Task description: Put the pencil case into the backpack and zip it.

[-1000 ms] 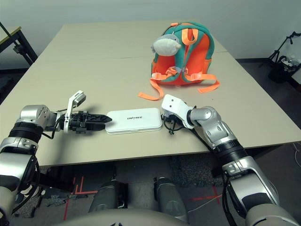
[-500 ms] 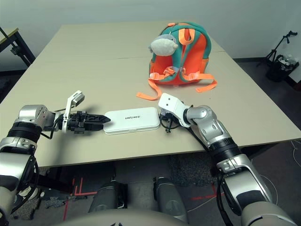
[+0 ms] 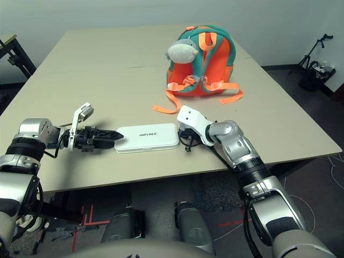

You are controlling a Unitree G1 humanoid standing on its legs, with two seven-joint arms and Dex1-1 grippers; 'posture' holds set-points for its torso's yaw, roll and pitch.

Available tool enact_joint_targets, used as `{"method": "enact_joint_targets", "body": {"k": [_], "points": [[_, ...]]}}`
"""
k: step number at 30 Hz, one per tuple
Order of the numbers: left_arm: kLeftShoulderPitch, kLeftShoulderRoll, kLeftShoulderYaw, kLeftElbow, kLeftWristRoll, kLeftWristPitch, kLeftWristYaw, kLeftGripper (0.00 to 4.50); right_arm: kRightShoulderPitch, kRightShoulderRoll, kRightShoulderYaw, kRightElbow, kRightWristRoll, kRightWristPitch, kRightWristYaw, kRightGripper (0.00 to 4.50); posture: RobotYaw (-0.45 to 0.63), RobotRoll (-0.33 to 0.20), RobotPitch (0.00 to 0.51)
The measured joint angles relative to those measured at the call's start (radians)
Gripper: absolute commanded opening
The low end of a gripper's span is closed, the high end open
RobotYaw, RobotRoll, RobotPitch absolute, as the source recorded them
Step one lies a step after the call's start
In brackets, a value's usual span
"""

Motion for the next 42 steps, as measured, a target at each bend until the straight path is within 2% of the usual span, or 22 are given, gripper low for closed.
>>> {"method": "enact_joint_targets", "body": {"k": [5, 9, 19, 21, 23, 24, 29, 34, 35, 42], "points": [[-0.002, -0.001, 0.003, 0.003, 0.011, -0.011, 0.001, 4.50, 0.000, 0.005, 0.008, -0.003, 0.002, 0.002, 0.015, 0.02, -0.17, 0.000, 0.013], [-0.008, -0.019, 0.004, 0.004, 0.018, -0.022, 0.003, 4.50, 0.001, 0.054, 0.079, -0.036, 0.002, -0.023, 0.053, 0.02, -0.17, 0.000, 0.013], [-0.003, -0.021, 0.015, 0.016, 0.017, -0.029, -0.005, 4.50, -0.032, 0.037, 0.075, -0.008, 0.013, -0.073, 0.059, 0.02, -0.15, 0.000, 0.015], [0.003, -0.021, 0.021, 0.012, 0.017, -0.036, -0.001, 3.93, -0.043, 0.035, 0.075, 0.004, 0.014, -0.084, 0.059, 0.00, -0.15, 0.000, 0.016], [0.010, -0.021, 0.030, 0.012, 0.018, -0.040, 0.010, 3.37, -0.052, 0.025, 0.072, 0.008, 0.014, -0.097, 0.056, 0.38, -0.14, 0.000, 0.016], [0.011, -0.021, 0.036, 0.012, 0.017, -0.039, 0.014, 3.27, -0.058, 0.016, 0.071, 0.011, 0.014, -0.104, 0.054, 0.59, -0.14, 0.000, 0.016], [0.011, -0.022, 0.072, 0.017, 0.014, -0.040, 0.038, 3.27, -0.070, -0.040, 0.017, 0.072, 0.029, -0.103, 0.033, 2.51, -0.14, 0.000, 0.017], [0.011, 0.000, 0.168, 0.020, 0.001, -0.058, 0.078, 3.27, -0.097, -0.102, -0.148, 0.094, 0.117, -0.033, -0.010, 4.32, -0.13, 0.000, 0.019], [0.009, 0.009, 0.190, 0.014, -0.002, -0.063, 0.086, 3.27, -0.107, -0.109, -0.194, 0.093, 0.141, -0.010, -0.031, 4.50, -0.13, 0.000, 0.019], [-0.020, 0.020, 0.343, -0.105, -0.061, -0.098, 0.150, 3.27, -0.127, -0.110, -0.415, 0.080, 0.265, 0.129, -0.207, 4.50, -0.13, 0.000, 0.032]]}}
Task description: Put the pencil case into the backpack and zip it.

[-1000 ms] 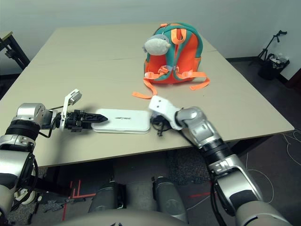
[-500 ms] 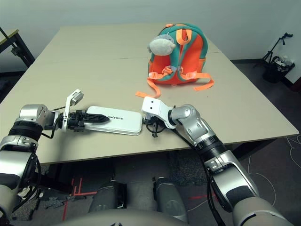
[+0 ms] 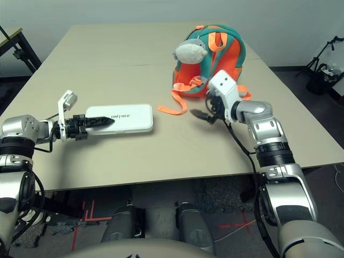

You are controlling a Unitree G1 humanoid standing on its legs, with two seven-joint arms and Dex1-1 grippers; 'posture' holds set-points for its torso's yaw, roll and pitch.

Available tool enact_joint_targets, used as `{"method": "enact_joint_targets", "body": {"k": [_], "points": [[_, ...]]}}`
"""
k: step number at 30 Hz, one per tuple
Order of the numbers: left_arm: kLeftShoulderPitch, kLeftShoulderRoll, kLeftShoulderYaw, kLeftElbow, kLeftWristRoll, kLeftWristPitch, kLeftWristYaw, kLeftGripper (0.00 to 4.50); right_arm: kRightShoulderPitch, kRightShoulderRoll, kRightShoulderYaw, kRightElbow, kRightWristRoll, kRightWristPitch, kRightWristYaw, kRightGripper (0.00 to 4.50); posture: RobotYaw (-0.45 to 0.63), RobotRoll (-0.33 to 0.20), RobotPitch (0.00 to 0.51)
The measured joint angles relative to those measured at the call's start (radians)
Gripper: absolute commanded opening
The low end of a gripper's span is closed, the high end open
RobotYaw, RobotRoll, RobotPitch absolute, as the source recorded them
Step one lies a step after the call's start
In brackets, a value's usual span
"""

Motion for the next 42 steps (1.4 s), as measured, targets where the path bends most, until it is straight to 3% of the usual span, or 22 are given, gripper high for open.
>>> {"method": "enact_joint_targets", "body": {"k": [9, 20, 28, 32, 40, 42], "points": [[-0.016, -0.012, 0.098, -0.195, -0.063, -0.023, 0.112, 3.27, -0.032, 0.123, -0.186, -0.052, 0.117, 0.103, -0.288, 4.50, -0.11, 0.000, 0.047], [-0.020, -0.024, 0.148, -0.372, -0.119, -0.072, 0.236, 3.27, -0.134, 0.222, -0.175, 0.053, 0.139, 0.053, -0.394, 4.50, -0.05, 0.000, 0.047], [-0.009, -0.009, 0.184, -0.455, -0.169, -0.061, 0.297, 3.27, -0.219, 0.233, -0.144, 0.267, 0.115, -0.087, -0.401, 4.50, -0.02, 0.000, 0.042], [0.013, -0.008, 0.206, -0.474, -0.178, -0.062, 0.335, 3.27, -0.270, 0.237, -0.143, 0.401, 0.105, -0.176, -0.402, 3.59, 0.00, 0.000, 0.042], [0.042, -0.008, 0.231, -0.485, -0.175, -0.148, 0.400, 3.27, -0.314, 0.240, -0.143, 0.528, 0.102, -0.271, -0.389, 0.41, 0.00, 0.000, 0.039], [0.058, -0.010, 0.237, -0.484, -0.175, -0.170, 0.412, 3.27, -0.320, 0.240, -0.143, 0.543, 0.102, -0.282, -0.382, 0.13, 0.00, 0.000, 0.042]]}}
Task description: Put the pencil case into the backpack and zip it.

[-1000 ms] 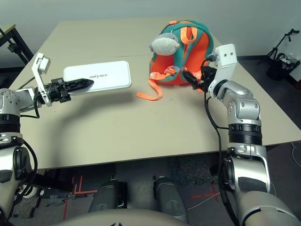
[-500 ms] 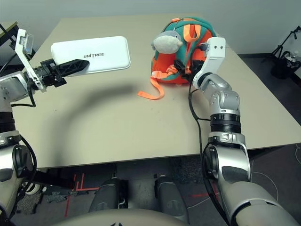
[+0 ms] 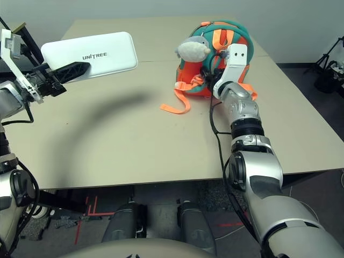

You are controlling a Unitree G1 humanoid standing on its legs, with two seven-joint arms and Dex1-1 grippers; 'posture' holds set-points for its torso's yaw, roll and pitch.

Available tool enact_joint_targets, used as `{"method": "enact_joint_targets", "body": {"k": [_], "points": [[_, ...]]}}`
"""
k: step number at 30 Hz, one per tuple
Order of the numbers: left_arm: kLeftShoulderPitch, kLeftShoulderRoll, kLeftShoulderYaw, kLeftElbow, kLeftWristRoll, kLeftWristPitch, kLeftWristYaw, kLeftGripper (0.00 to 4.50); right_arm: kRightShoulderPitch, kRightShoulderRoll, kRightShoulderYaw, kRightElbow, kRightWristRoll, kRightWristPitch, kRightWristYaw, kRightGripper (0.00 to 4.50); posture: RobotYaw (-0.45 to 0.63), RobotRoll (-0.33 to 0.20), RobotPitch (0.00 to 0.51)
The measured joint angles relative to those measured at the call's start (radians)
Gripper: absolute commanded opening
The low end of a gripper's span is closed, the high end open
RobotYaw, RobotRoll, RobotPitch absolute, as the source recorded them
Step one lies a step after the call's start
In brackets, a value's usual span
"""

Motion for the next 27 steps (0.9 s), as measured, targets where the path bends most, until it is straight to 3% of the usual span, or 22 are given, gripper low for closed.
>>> {"method": "enact_joint_targets", "body": {"k": [12, 18, 27], "points": [[0.033, -0.036, -0.002, 0.090, 0.058, -0.174, 0.101, 3.27, 0.018, -0.024, 0.029, -0.049, -0.002, -0.006, 0.092, 0.13, -0.04, 0.000, 0.073], [-0.023, -0.041, 0.000, 0.243, 0.124, -0.341, 0.168, 3.27, 0.100, -0.067, 0.052, -0.298, 0.022, 0.100, 0.186, 0.13, -0.08, 0.000, 0.072], [-0.079, -0.056, -0.050, 0.335, 0.154, -0.416, 0.146, 3.27, 0.249, -0.110, 0.055, -0.722, 0.124, 0.372, 0.208, 0.13, -0.13, 0.000, 0.073]]}}
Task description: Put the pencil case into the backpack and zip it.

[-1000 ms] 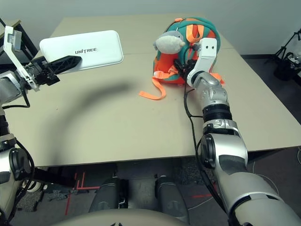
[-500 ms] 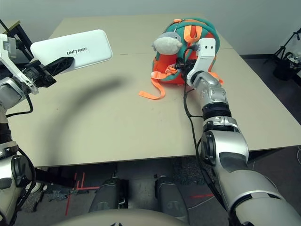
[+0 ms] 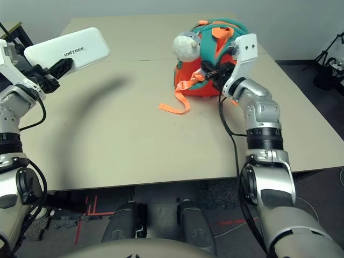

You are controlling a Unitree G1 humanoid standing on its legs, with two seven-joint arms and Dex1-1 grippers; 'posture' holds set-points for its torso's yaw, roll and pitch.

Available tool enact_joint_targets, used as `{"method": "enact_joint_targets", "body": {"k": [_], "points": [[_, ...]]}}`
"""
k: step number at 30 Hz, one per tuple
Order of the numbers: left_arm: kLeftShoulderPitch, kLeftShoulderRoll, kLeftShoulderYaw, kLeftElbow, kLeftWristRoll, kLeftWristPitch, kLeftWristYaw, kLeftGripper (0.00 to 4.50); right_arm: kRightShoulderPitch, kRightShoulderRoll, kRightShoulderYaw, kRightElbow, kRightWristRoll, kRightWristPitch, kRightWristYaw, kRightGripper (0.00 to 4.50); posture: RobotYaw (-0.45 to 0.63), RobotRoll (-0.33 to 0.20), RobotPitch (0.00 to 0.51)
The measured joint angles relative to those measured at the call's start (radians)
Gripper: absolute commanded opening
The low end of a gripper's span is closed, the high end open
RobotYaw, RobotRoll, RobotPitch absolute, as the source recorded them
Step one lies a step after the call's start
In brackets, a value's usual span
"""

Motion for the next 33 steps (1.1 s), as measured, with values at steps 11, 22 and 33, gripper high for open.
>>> {"method": "enact_joint_targets", "body": {"k": [11, 22, 33], "points": [[-0.046, -0.014, -0.036, 0.060, 0.025, -0.033, -0.040, 3.27, 0.108, -0.045, -0.016, -0.448, 0.201, 0.342, -0.063, 0.13, -0.17, 0.000, 0.075], [-0.017, 0.088, -0.106, -0.111, 0.000, 0.077, -0.266, 3.27, 0.210, -0.070, -0.016, -0.583, 0.372, 0.470, -0.081, 0.13, -0.15, 0.000, 0.072], [0.015, 0.218, -0.133, -0.291, -0.071, 0.240, -0.440, 3.27, 0.257, -0.148, 0.013, -0.576, 0.393, 0.457, -0.019, 0.13, -0.13, 0.000, 0.066]]}}
